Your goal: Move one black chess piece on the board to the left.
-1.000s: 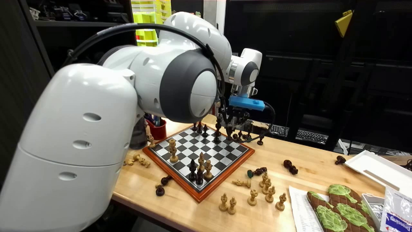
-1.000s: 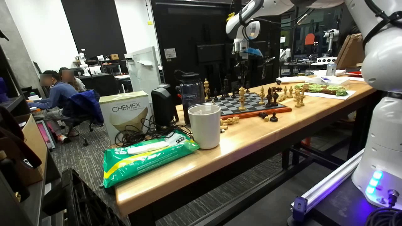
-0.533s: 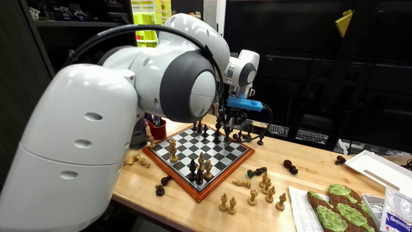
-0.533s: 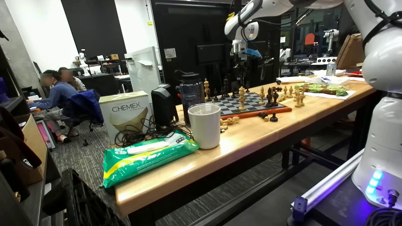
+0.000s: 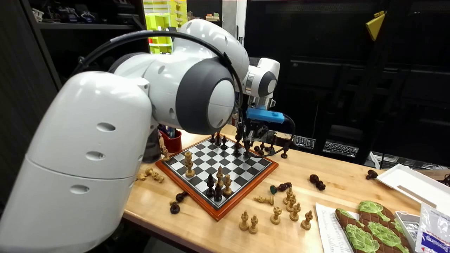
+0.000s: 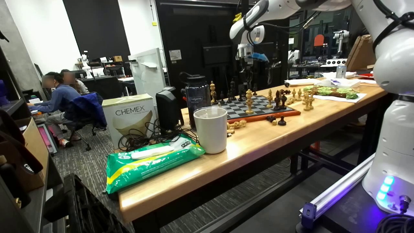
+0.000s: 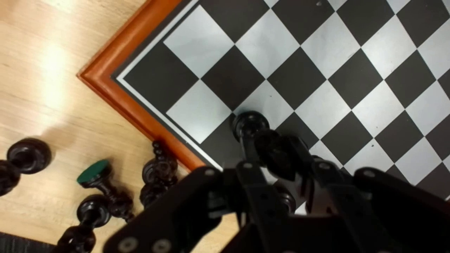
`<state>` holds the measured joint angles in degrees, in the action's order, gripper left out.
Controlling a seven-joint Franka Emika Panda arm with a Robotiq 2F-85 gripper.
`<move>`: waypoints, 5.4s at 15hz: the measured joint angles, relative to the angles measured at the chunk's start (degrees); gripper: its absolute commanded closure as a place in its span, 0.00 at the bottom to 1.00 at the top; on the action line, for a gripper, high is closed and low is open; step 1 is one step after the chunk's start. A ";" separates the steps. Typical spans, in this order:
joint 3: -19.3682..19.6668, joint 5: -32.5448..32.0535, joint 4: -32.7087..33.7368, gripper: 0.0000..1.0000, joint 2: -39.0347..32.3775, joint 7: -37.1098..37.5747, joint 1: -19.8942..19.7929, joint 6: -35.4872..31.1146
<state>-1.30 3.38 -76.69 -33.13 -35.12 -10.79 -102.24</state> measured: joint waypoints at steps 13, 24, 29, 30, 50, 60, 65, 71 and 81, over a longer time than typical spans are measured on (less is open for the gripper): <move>0.00 -2.52 0.14 0.93 -0.47 -0.38 1.07 -1.09; 0.02 -3.07 0.15 0.93 -0.59 -1.59 0.85 -3.41; 0.01 -2.61 0.15 0.93 -0.60 -1.92 0.48 -3.90; 0.01 -2.39 0.15 0.93 -0.61 -2.07 0.44 -3.97; 0.01 -1.08 0.11 0.49 -0.88 -2.51 0.13 -4.45; 0.01 -1.08 0.15 0.00 -1.16 -2.51 0.20 -4.45; 0.01 -1.10 0.30 0.00 -0.59 -2.22 0.28 -4.33; 0.06 -1.15 0.00 0.00 2.99 1.95 0.75 -2.03; 0.61 -1.15 -14.33 0.00 16.49 15.39 2.21 -3.44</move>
<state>-0.69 2.23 -91.02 -16.64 -19.73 -8.58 -105.69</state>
